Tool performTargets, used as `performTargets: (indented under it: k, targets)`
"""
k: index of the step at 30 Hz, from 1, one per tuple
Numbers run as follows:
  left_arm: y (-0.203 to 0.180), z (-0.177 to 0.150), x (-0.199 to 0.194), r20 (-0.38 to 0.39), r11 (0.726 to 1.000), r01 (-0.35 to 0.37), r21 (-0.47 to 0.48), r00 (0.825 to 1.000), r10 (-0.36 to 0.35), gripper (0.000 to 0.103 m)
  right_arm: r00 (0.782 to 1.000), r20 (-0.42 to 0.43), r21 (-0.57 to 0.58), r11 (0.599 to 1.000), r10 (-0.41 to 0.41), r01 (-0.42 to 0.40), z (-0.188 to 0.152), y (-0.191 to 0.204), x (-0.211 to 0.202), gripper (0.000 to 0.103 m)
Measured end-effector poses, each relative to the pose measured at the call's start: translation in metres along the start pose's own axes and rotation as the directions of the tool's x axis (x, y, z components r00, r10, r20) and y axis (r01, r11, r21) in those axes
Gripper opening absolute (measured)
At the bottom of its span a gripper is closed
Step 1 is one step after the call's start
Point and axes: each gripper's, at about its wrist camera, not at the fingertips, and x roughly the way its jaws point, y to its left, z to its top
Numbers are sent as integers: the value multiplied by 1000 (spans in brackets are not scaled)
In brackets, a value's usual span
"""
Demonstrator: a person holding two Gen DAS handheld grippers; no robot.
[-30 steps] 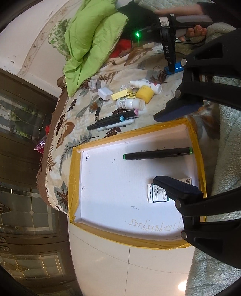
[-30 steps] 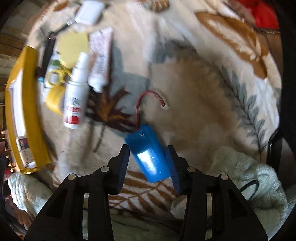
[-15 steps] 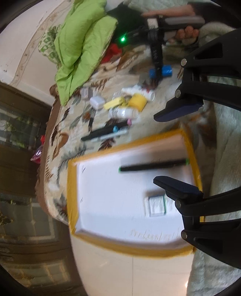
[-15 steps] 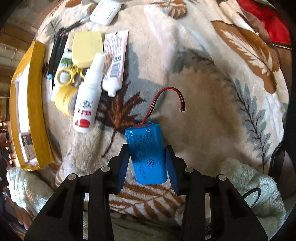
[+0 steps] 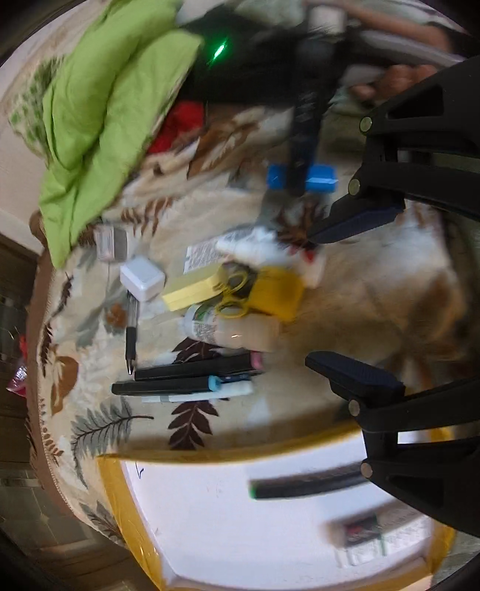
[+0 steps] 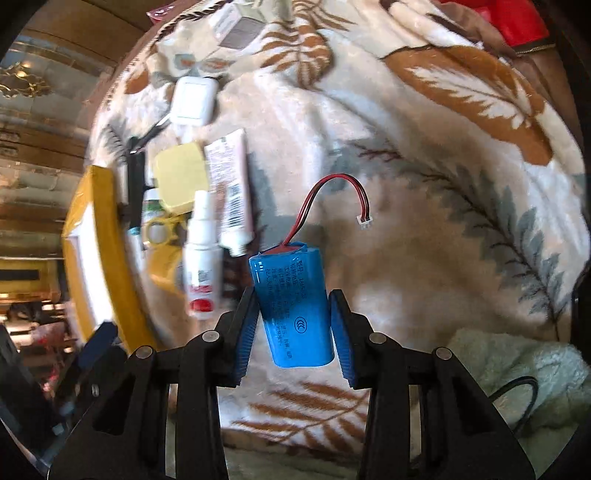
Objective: Organize rigid objects
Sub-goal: 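Grasp the yellow tape roll with the left tool while the right holds the battery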
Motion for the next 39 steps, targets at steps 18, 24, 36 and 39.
performTargets:
  k: [18,24,36,39]
  targets:
    - [-33,13,33,33,966,-186,180,982,184,32,999,-24,-36,999,29,-30,-16,-22,31,39]
    - [-45,3,44,7,952,-181,249,983,185,50,999,-26,-29,999,31,-31,-18,-19,36,39]
    - [-44,5,46,55,943,-222,249,975,215,33,999,-32,-34,999,26,-27,-14,-17,37,39]
    - [-45,7,48,57,938,-242,246,970,235,32,999,-32,-31,999,30,-31,-14,-17,37,39]
